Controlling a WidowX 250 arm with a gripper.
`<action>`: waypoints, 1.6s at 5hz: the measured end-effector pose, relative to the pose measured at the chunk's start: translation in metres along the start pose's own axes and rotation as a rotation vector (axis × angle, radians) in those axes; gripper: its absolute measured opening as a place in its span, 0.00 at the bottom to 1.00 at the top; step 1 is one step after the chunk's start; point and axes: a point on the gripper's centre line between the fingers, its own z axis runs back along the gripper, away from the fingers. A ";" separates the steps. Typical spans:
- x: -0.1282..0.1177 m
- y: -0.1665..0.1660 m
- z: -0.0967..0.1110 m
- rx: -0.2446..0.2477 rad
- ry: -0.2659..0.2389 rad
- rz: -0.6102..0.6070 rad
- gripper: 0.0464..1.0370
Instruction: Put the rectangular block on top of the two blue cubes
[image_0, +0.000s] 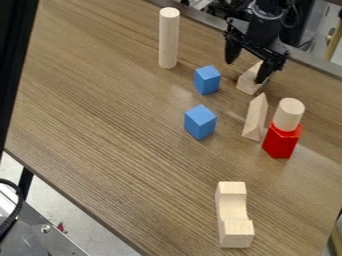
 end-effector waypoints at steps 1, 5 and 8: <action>-0.001 -0.001 -0.001 0.004 0.002 0.008 0.63; -0.006 -0.003 -0.003 0.007 0.022 0.049 0.96; -0.008 -0.003 -0.006 -0.011 0.026 0.047 0.62</action>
